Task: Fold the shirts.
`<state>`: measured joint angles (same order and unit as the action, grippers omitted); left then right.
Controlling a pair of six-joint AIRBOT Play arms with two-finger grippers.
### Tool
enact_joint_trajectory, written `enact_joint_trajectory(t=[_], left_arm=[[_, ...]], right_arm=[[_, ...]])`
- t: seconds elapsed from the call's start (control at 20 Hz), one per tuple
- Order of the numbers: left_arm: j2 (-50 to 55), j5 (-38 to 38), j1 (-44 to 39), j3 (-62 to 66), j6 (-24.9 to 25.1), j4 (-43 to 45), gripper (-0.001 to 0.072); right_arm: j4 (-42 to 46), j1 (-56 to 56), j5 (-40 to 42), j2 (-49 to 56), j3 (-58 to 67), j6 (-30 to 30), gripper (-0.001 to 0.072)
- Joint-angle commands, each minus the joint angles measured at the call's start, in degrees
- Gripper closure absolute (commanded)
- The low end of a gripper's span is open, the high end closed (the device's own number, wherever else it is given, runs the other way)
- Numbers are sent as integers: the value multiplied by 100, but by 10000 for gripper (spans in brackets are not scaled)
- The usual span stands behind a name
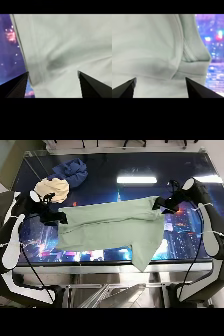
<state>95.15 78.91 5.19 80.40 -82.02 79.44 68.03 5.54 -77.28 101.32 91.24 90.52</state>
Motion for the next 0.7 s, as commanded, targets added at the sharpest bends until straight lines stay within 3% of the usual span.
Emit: enact_joint_trajectory(t=[0.0, 0.1, 0.4, 0.65], left_arm=[[-249, 514, 177, 98, -256, 13, 32], [-789, 595, 439, -466, -267, 22, 38], [-2188, 275, 1401, -2892, 210, -125, 37], [-1886, -267, 2199, -3576, 1281, -1471, 38]], right_arm=[[-11, 225, -1040, -210, 66, -284, 9], [-11, 415, -1469, -481, 15, -479, 9], [-319, 588, -1110, -1521, -903, -658, 9], [-828, 452, -1128, -2009, -1185, -651, 10]])
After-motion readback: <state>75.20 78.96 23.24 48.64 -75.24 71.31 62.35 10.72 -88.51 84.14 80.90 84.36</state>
